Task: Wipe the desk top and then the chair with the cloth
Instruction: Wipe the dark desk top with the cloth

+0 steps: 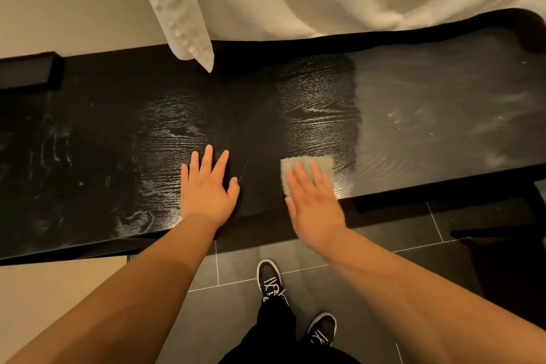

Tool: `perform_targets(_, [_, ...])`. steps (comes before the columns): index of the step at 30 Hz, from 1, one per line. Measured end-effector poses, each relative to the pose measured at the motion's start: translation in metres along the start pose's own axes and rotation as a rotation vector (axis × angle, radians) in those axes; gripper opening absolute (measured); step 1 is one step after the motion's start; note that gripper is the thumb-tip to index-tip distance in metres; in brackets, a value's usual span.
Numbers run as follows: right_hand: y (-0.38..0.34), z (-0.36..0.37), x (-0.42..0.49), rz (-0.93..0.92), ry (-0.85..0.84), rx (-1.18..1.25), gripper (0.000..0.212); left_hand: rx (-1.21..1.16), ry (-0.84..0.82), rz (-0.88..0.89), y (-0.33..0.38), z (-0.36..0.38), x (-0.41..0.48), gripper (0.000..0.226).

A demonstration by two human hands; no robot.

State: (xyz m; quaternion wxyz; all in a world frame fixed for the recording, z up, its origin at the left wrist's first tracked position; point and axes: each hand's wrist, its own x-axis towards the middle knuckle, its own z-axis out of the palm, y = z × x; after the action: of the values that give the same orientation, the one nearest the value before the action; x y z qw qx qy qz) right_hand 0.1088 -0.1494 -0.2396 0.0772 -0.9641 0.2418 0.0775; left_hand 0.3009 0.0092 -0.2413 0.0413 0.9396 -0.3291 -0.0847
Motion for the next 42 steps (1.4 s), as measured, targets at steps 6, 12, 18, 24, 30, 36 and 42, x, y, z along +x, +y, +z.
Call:
perform_targets(6, [0.068, -0.009, 0.004, -0.165, -0.046, -0.025, 0.063, -0.062, -0.051, -0.091, 0.016, -0.006, 0.005, 0.068])
perform_targets(12, [0.106, -0.024, 0.007, 0.164, -0.017, -0.009, 0.069, -0.102, -0.122, 0.084, 0.086, -0.008, 0.022, 0.07])
perform_targets(18, [0.072, -0.017, 0.009, -0.056, -0.055, 0.018, 0.063, -0.054, -0.12, 0.004, 0.121, 0.006, 0.017, 0.075])
perform_targets(24, [0.169, -0.03, -0.002, 0.023, -0.001, 0.039, 0.063, -0.056, -0.12, -0.033, 0.125, 0.008, 0.018, 0.074])
perform_targets(30, [0.148, -0.031, 0.001, 0.146, 0.041, 0.028, 0.062, -0.112, -0.146, -0.185, 0.172, 0.005, 0.025, 0.076])
perform_targets(36, [0.183, -0.026, 0.002, -0.252, -0.021, -0.007, 0.06, -0.087, -0.114, -0.256, 0.216, 0.013, 0.025, 0.079])
perform_targets(42, [0.259, -0.042, 0.0, 0.017, -0.003, 0.036, 0.064, -0.063, -0.014, -0.288, 0.224, 0.023, 0.021, 0.078])
